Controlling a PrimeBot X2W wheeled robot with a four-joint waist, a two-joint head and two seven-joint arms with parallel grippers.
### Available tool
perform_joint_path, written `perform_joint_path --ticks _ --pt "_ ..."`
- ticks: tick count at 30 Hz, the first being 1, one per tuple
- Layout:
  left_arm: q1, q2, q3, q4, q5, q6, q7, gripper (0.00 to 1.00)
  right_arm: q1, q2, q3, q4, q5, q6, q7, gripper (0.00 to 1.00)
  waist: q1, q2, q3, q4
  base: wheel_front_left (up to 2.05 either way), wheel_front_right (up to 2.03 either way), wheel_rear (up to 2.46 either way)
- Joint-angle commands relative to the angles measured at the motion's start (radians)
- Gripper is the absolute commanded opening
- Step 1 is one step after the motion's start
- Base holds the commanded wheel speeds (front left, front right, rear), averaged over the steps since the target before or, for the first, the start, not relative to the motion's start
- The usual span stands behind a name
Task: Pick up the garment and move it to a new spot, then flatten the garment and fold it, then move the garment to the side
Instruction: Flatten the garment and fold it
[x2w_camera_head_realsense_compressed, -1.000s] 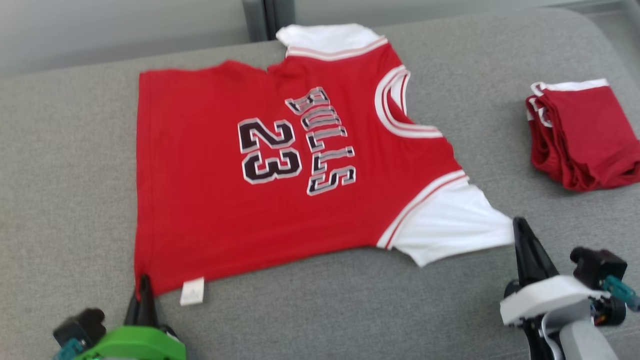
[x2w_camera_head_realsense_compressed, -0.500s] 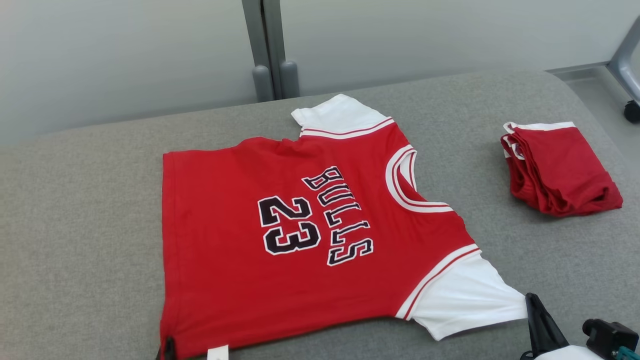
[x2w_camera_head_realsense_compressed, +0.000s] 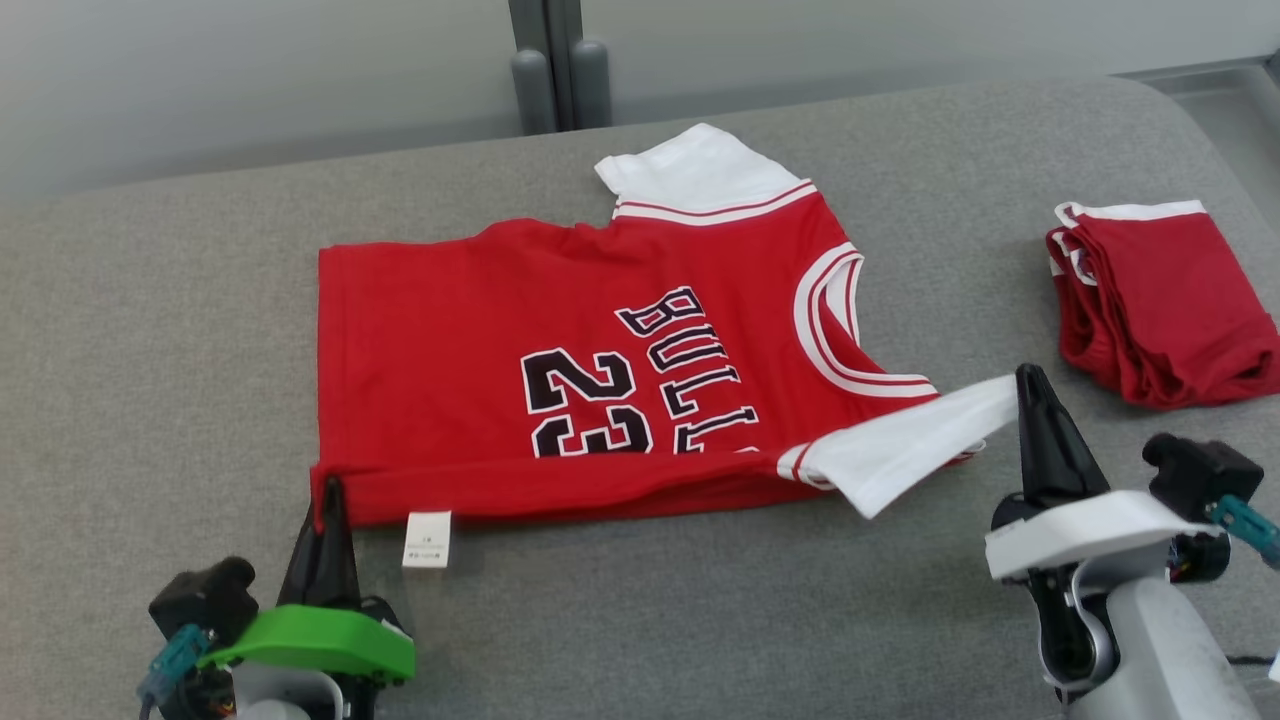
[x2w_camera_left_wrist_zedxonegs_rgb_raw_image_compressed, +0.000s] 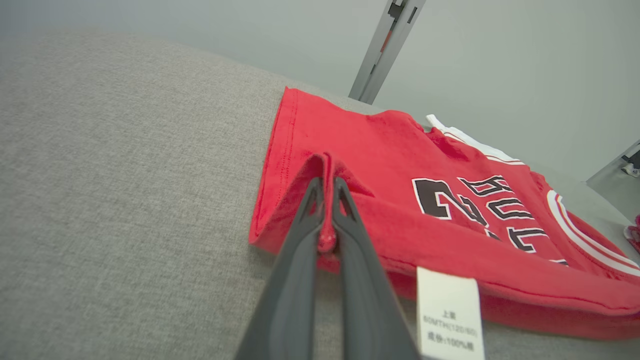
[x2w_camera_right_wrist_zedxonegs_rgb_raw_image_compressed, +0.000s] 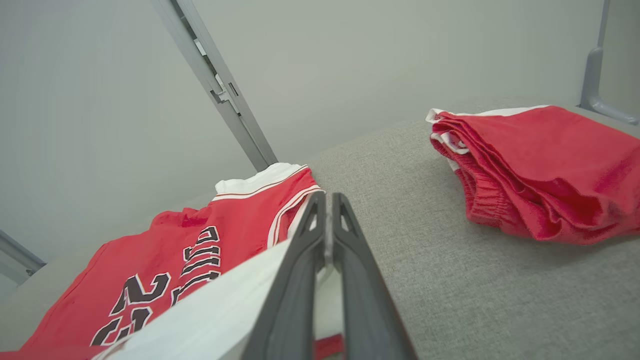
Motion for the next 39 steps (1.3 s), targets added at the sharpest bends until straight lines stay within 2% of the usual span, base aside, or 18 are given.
perform_joint_path --ticks 1,9,18,19,20,21,22,23,31,39 --pt "-0.042 0.013 -0.003 0.011 -0.002 0.003 -0.003 0.00 -0.044 -0.005 0.000 0.019 -0.015 -0.002 -0.005 0.00 0.0001 -0.0001 0.051 0.011 0.00 0.00 0.00" --pt "-0.178 0.038 -0.011 0.077 -0.024 0.003 -0.003 0.00 -0.245 -0.005 -0.002 0.128 -0.063 -0.002 -0.005 0.00 0.0001 -0.0001 0.137 0.026 0.00 0.00 0.00" --pt "-0.290 0.061 -0.024 0.132 -0.031 0.003 -0.003 0.00 -0.381 -0.005 -0.021 0.214 -0.122 -0.002 -0.004 0.00 0.0001 -0.0001 0.207 0.040 0.00 0.00 0.00" --pt "-0.299 0.062 -0.026 0.137 -0.031 0.003 -0.003 0.02 -0.390 -0.005 -0.022 0.220 -0.125 -0.002 -0.004 0.00 0.0001 -0.0001 0.213 0.041 0.00 0.00 0.00" --pt "-0.305 0.062 -0.025 0.141 -0.031 0.002 -0.003 0.26 -0.397 -0.005 -0.021 0.226 -0.130 -0.002 -0.004 0.00 0.0001 -0.0001 0.216 0.042 0.00 0.00 0.00" --pt "-0.310 0.061 -0.021 0.143 -0.032 0.002 -0.003 1.00 -0.403 -0.005 -0.018 0.230 -0.136 -0.002 -0.004 0.05 0.0001 -0.0001 0.219 0.042 0.00 0.00 0.00" --pt "-0.313 0.059 -0.019 0.146 -0.032 0.002 -0.003 1.00 -0.406 -0.005 -0.016 0.231 -0.140 -0.002 -0.004 0.42 0.0001 -0.0001 0.221 0.042 0.00 0.00 0.00" --pt "-0.316 0.057 -0.016 0.145 -0.031 0.002 -0.003 1.00 -0.408 -0.005 -0.017 0.228 -0.143 -0.002 -0.004 1.00 0.0001 -0.0001 0.222 0.043 0.00 0.00 0.00" --pt "-0.221 0.030 0.017 0.065 -0.018 0.002 -0.003 1.00 -0.314 -0.005 -0.046 0.128 -0.188 -0.002 -0.004 1.00 0.0001 -0.0001 0.212 0.046 0.00 0.00 0.00" --pt "-0.156 0.031 0.000 0.094 0.009 0.002 -0.003 1.00 -0.189 -0.004 -0.030 0.107 -0.228 -0.002 -0.003 1.00 0.0001 -0.0001 0.203 0.041 0.00 0.00 0.00"
